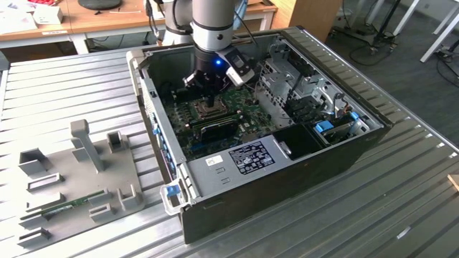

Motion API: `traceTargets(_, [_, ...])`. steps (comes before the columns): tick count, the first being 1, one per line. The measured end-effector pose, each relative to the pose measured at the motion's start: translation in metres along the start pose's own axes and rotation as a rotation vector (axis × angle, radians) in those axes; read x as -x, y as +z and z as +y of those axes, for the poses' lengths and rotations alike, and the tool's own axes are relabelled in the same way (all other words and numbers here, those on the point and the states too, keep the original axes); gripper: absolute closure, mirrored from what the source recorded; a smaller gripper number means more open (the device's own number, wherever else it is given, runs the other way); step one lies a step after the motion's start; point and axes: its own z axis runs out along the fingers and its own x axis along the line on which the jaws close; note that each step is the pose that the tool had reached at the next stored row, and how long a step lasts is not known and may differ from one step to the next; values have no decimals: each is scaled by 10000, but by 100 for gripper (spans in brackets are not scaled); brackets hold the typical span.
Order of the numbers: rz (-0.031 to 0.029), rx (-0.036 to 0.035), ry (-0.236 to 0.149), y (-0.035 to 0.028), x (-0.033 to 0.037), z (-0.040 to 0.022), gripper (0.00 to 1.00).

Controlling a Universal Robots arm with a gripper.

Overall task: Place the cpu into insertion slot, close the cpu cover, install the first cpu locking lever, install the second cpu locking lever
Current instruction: 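Install the second cpu locking lever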

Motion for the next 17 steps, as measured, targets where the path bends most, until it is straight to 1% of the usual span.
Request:
traceTargets(6, [3,-12,-73,86,-48,-8,89])
traceTargets(9, [3,-41,-96,106,-62,-10,89])
traceTargets(12, [2,-47,-110,123,-76,-12,89])
traceTargets(17, [3,-63,-129,168,-124,-18,89])
